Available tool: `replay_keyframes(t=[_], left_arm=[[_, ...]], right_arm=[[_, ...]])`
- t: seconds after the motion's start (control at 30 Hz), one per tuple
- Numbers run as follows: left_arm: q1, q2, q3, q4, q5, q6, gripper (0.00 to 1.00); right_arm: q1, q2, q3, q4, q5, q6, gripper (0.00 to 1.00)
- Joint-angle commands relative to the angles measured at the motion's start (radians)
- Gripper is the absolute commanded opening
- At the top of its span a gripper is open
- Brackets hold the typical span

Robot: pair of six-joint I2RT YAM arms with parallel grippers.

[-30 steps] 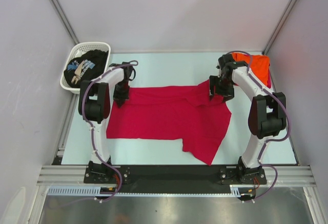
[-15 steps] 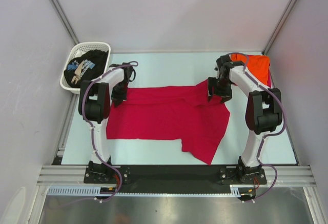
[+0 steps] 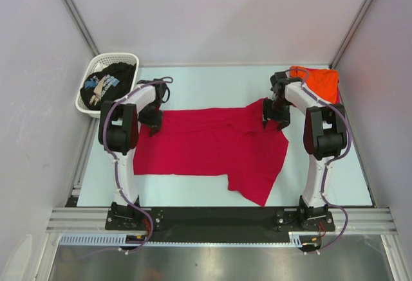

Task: Fold and stack the t-shirts
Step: Fold the flattened tshirt in 1/3 of the way

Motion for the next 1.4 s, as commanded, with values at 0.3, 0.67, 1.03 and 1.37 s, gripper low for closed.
replay_keyframes(t=[0.3, 0.67, 1.03, 1.37], left_arm=[[-0.004, -0.118, 0.003, -0.006, -0.007, -0.006, 0.92], [-0.004, -0.134, 0.002, -0.003, -0.004, -0.003, 0.92], [-0.006, -0.129, 0.049, -0.011, 0.026, 0.005, 0.94], [-0.004, -0.192, 0.025, 0.012, 0.059, 0.022, 1.00]], right_arm=[[-0.005, 0.090, 0.037, 0.110, 0.047, 0.036, 0.54], [0.001, 0.110, 0.097, 0.110, 0.047, 0.057, 0.04], [0.014, 0.096, 0.135, -0.011, 0.136, 0.054, 0.06], [0.047, 0.071, 0.262, -0.102, 0.242, 0.026, 0.67]])
